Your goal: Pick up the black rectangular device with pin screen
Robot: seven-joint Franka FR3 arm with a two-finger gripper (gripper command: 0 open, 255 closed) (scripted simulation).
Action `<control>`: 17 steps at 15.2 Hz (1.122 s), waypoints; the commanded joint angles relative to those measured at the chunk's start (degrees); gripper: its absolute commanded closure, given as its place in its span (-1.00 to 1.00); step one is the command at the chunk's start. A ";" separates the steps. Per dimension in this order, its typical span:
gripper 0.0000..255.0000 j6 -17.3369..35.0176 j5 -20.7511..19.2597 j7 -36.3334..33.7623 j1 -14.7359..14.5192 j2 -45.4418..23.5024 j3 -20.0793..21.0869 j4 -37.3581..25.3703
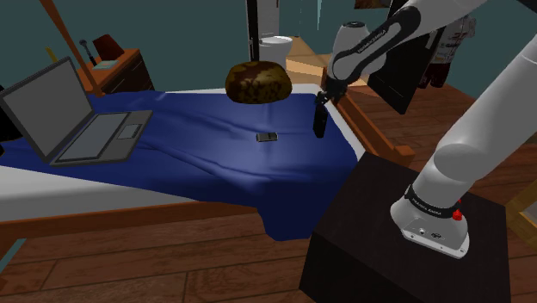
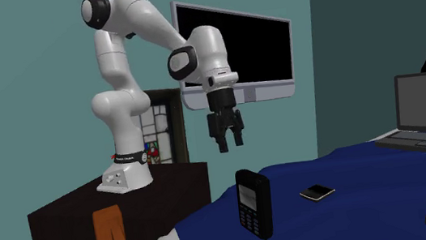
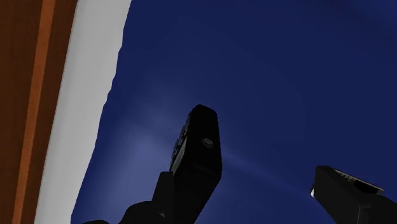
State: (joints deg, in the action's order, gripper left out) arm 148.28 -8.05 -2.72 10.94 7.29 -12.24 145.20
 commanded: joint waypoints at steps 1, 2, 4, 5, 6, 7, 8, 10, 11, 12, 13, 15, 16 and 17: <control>-1.00 3.87 1.47 1.19 0.45 -4.15 -1.10 -1.12; -1.00 5.62 2.61 1.97 0.64 -6.44 -1.50 -1.96; -1.00 8.60 5.19 3.77 1.18 -10.65 -1.93 -3.69; -1.00 9.41 5.51 3.97 1.25 -11.37 -1.83 -3.58; -1.00 10.22 5.84 4.18 1.29 -12.10 -1.76 -3.48; -1.00 11.02 6.20 4.41 1.34 -12.84 -1.67 -3.40; -1.00 11.83 6.57 4.66 1.40 -13.59 -1.56 -3.33; -1.00 13.41 7.36 5.18 1.55 -15.11 -1.30 -3.23; -1.00 14.20 7.78 5.46 1.66 -15.89 -1.13 -3.20; -1.00 14.65 8.02 5.63 1.73 -16.34 -1.02 -3.19; -1.00 14.65 8.02 5.62 1.74 -16.33 -1.02 -3.19; 1.00 14.68 7.95 5.54 1.70 -16.25 -1.03 -3.07; 1.00 14.67 7.95 5.54 1.69 -16.26 -1.03 -3.09; 1.00 14.69 7.97 5.55 1.70 -16.28 -1.03 -3.10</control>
State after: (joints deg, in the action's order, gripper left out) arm 162.94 -0.10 2.83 12.63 -8.90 -13.27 142.07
